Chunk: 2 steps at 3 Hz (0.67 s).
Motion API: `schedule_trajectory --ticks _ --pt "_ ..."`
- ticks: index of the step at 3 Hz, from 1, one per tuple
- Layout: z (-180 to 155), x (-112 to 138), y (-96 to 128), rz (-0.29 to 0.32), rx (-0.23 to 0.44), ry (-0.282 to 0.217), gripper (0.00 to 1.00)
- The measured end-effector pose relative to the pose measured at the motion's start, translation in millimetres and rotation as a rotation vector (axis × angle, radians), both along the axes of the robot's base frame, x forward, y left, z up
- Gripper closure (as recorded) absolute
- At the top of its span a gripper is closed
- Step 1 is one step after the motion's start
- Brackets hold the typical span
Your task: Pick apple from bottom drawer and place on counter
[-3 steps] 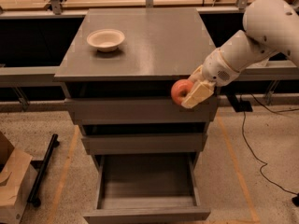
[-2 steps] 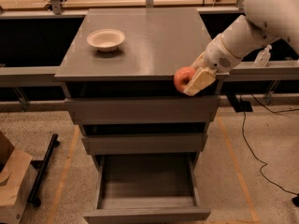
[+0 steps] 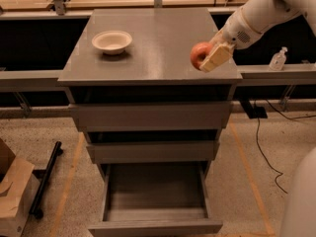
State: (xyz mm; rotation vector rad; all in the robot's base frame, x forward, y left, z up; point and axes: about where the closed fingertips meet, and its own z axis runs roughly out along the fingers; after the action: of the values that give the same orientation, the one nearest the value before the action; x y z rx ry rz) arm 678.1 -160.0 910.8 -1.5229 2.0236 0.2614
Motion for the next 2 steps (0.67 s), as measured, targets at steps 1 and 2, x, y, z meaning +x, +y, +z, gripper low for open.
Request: schedule_trajectory --ticks 1,2 --pt "18 30 -4 -0.03 0.048 -0.061 1.0" --pt "20 57 -9 -0.098 0.074 -0.112 1.0"
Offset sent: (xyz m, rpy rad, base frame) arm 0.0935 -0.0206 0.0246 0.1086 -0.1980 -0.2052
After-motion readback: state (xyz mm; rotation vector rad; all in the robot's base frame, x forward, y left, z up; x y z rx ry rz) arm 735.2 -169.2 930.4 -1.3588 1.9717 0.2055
